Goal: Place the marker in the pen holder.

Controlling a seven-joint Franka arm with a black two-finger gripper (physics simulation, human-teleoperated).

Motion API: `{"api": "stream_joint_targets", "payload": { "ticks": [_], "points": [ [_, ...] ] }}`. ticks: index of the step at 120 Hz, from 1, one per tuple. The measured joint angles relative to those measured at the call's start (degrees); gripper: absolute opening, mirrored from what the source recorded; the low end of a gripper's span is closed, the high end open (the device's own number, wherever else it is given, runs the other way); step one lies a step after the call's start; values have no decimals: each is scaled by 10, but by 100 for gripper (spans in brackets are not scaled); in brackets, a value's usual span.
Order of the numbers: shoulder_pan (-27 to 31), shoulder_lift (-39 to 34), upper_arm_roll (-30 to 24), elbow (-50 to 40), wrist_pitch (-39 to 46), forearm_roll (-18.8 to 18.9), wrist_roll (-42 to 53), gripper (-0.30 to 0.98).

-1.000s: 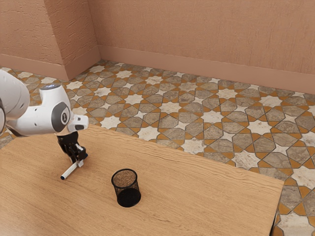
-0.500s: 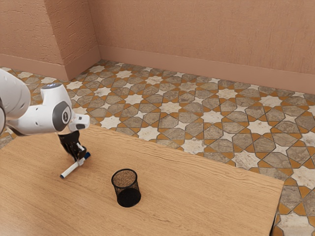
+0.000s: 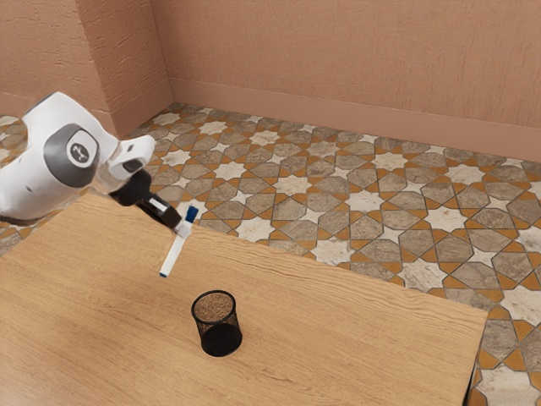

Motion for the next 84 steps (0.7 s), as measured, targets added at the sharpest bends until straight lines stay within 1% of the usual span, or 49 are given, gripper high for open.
{"api": "stream_joint_targets", "payload": {
  "ticks": [6,11,19,26,41,57,84],
  "points": [
    [-21,-2,-1,-16,14,-64,25,-6],
    [-38,-2,-1,-24,26,-103,45,-6],
    [-61,2,-1,-29,45,-145,75,-7],
    [-72,4,-1,-34,59,-170,98,-7],
    [-76,23,0,-40,83,-199,144,-8],
    [-77,41,0,-42,104,-217,187,-8],
    [-98,47,-1,-42,129,-242,245,-9]
  ]
}}
